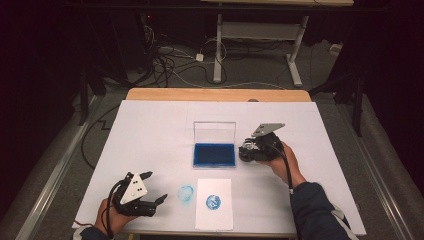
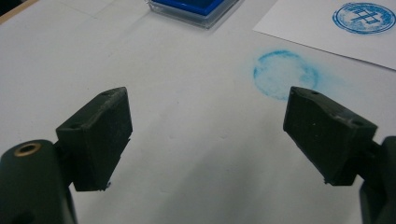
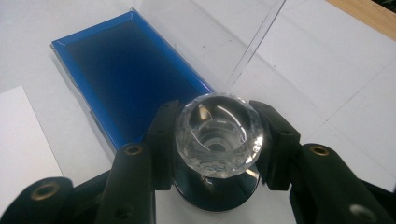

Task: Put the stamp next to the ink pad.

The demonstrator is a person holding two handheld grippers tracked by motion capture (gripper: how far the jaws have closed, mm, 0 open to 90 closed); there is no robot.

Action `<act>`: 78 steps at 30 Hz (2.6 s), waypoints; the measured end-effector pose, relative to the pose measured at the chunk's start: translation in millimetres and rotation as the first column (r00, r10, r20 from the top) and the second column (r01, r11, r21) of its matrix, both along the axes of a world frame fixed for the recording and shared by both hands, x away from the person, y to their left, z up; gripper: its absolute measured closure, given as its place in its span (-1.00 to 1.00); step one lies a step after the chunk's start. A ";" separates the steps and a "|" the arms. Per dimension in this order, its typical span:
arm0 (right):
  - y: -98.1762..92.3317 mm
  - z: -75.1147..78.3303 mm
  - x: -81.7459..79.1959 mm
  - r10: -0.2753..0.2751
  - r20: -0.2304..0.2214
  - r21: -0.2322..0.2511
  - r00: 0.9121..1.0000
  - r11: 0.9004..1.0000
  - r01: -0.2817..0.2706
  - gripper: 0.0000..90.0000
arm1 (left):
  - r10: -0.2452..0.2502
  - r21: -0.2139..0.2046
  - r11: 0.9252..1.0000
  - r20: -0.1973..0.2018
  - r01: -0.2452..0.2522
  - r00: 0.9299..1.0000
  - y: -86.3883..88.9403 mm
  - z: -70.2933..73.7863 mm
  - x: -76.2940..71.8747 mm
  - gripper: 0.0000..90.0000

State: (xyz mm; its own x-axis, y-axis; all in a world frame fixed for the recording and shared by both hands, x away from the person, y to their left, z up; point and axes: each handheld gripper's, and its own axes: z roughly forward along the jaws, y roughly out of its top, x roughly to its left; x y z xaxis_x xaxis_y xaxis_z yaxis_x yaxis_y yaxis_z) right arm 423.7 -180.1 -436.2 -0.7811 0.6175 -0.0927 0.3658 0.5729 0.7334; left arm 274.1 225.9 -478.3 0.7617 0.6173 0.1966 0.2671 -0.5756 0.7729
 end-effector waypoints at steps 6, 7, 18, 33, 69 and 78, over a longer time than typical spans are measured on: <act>0.5 -3.3 -0.6 0.012 -0.008 -0.010 1.000 1.000 -0.012 0.26 | -0.003 0.004 1.000 0.000 0.003 1.000 -0.6 0.2 -0.4 -0.67; 0.8 -3.9 -0.6 0.013 -0.009 -0.014 1.000 1.000 -0.013 0.26 | -0.003 0.005 1.000 0.001 0.003 1.000 -0.6 0.2 -0.4 -0.67; 1.3 -4.4 -1.3 0.006 -0.014 -0.017 1.000 1.000 -0.006 0.25 | -0.006 0.010 1.000 -0.002 0.006 1.000 -0.6 0.0 -0.3 -0.67; -2.3 1.9 -3.7 -0.024 0.031 0.010 0.999 1.000 0.023 -0.03 | -0.008 0.015 1.000 -0.002 0.008 1.000 -0.9 -0.1 -0.5 -0.67; -10.3 31.2 -32.6 -0.086 0.231 0.113 0.969 0.992 0.061 -0.59 | -0.008 0.020 1.000 0.005 0.008 1.000 -1.5 1.1 -1.4 -0.67; -11.4 35.5 -46.6 -0.070 0.268 0.103 0.961 0.994 0.044 -0.59 | -0.010 0.025 1.000 0.019 0.009 1.000 -0.9 2.2 -1.5 -0.67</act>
State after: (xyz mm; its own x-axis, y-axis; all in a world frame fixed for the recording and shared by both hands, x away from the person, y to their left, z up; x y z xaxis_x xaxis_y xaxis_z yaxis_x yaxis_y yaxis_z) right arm 377.1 -191.5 -400.7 -0.6983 0.6765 -0.2341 0.1763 0.4795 0.8596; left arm 272.6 225.0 -476.1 0.7636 0.6047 0.2264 0.2469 -0.5975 0.7629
